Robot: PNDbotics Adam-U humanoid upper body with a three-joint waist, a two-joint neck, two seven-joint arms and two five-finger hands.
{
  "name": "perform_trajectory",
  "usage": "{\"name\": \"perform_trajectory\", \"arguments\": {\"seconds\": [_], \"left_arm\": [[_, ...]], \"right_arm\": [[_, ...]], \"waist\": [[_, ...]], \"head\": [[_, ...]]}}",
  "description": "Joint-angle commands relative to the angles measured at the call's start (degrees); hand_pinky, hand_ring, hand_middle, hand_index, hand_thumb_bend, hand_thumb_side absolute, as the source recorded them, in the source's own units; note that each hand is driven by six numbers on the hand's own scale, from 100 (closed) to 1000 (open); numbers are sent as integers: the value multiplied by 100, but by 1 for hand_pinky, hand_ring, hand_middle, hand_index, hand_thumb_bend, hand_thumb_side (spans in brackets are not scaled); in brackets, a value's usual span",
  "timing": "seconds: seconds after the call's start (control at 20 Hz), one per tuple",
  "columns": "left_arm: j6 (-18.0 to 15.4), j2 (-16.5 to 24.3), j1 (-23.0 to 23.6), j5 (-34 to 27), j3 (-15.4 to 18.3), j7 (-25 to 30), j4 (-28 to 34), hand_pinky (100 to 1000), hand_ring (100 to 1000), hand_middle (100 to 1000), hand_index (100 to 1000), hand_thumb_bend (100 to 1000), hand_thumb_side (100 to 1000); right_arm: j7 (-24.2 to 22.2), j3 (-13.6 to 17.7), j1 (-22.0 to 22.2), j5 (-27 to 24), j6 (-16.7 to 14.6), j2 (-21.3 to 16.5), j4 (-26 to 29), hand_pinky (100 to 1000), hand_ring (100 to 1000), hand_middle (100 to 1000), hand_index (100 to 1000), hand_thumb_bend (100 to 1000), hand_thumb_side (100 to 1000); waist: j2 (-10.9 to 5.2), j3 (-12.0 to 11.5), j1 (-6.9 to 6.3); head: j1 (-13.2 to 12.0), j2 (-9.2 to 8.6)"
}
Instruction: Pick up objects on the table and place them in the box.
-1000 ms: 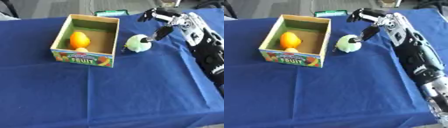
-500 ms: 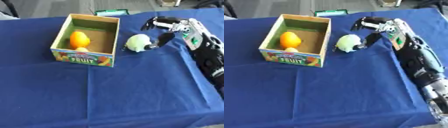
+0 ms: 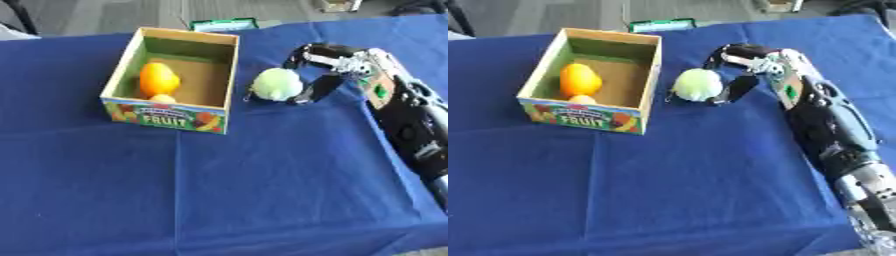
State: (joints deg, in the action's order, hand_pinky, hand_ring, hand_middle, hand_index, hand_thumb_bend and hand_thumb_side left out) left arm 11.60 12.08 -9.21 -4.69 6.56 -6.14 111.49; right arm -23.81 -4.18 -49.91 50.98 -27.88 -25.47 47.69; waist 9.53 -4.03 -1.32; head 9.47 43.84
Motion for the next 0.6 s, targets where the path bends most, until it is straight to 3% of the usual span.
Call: {"name": "perform_trajectory", "arguments": {"seconds": [0.05, 0.25, 0.45, 0.5, 0.55, 0.6], "left_arm": [[1, 108, -57, -20, 43, -12, 84, 735, 520, 591, 668, 100, 659], [0, 100, -62, -24, 38, -3, 85, 735, 521, 591, 668, 100, 659], [-3, 98, -61, -30, 38, -2, 83, 736, 522, 591, 669, 100, 660], [-3, 98, -61, -31, 38, -1, 82, 736, 522, 591, 669, 100, 660], [-2, 97, -62, -31, 39, -2, 82, 736, 522, 591, 669, 100, 660], [-2, 96, -63, -32, 38, -1, 83, 736, 523, 591, 669, 100, 660]], "right_arm": [[289, 67, -101, 199, 124, -2, -8, 773, 768, 709, 802, 542, 447], [687, 71, -127, 468, 263, 122, -56, 760, 751, 685, 782, 526, 430], [1118, 100, -138, 631, 405, 195, -96, 736, 707, 610, 720, 477, 316], [1223, 103, -139, 646, 437, 206, -101, 725, 684, 566, 676, 408, 179], [1331, 109, -141, 645, 470, 214, -100, 720, 673, 543, 653, 343, 125], [1432, 112, -142, 638, 501, 219, -97, 710, 649, 497, 599, 197, 100]], "waist": [[-69, -2, -9], [-63, -5, -26], [-56, -10, -39], [-54, -9, -40], [-53, -8, -41], [-53, -7, -41]], "head": [[14, 28], [24, 28], [32, 28], [32, 28], [31, 28], [31, 28]]}}
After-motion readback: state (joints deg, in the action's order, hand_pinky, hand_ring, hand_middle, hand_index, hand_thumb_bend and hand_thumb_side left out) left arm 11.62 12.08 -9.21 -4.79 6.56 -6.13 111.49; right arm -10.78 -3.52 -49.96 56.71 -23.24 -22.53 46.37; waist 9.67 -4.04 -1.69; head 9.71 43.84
